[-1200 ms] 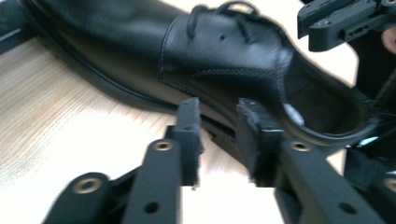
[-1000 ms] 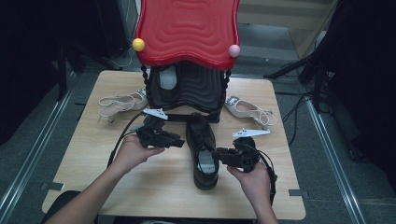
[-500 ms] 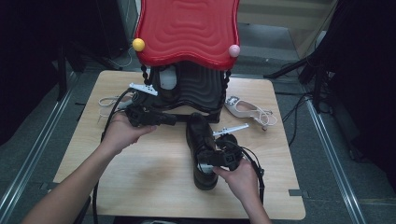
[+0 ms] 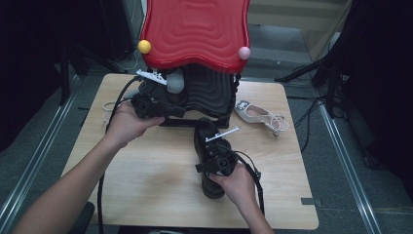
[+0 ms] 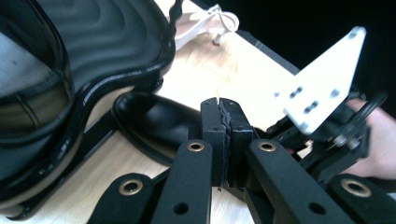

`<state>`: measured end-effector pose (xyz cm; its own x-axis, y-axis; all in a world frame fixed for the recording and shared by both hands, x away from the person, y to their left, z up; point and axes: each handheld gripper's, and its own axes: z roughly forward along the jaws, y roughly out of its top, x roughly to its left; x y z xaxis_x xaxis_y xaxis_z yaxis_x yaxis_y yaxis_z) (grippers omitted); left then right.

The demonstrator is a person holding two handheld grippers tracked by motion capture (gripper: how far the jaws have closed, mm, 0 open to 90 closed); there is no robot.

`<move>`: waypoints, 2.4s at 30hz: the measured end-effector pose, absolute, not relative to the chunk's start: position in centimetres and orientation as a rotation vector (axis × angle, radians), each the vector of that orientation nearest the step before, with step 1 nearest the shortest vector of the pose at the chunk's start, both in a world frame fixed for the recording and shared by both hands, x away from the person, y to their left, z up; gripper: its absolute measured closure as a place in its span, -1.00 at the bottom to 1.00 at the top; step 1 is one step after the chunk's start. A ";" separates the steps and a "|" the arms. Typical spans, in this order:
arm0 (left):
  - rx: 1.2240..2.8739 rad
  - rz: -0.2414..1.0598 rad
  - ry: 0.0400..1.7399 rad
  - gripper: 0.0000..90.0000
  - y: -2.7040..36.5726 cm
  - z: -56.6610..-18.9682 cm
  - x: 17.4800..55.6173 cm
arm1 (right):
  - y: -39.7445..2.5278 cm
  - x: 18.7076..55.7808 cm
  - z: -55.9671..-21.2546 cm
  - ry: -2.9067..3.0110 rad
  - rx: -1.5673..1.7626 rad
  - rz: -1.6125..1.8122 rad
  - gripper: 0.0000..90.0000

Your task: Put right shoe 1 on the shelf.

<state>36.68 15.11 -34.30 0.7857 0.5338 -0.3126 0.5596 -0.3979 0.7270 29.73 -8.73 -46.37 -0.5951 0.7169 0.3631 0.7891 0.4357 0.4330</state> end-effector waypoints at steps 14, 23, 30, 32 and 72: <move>2.063 -0.006 0.796 1.00 14.9 -30.6 38.4 | -8.0 30.6 -47.6 -2.535 -1.390 -0.801 0.46; 2.050 0.079 0.772 0.99 15.0 -26.6 39.4 | -8.3 30.6 -48.0 -2.506 -1.420 -0.825 0.55; 2.031 0.135 0.790 1.00 15.6 -23.7 41.3 | -8.5 30.8 -48.1 -2.515 -1.414 -0.827 0.74; 2.027 0.156 0.812 1.00 15.7 -23.3 41.9 | -8.6 30.9 -48.2 -2.505 -1.412 -0.828 0.78; 2.042 0.226 0.930 1.00 15.3 -23.8 44.8 | -14.8 30.5 -41.8 -2.349 -1.394 -0.998 0.95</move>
<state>44.80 15.31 -23.84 0.7059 0.6873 -0.1713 0.5318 -0.3544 0.7692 30.47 -14.82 -41.78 -0.5196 0.6846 0.5112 0.8433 0.3146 0.4358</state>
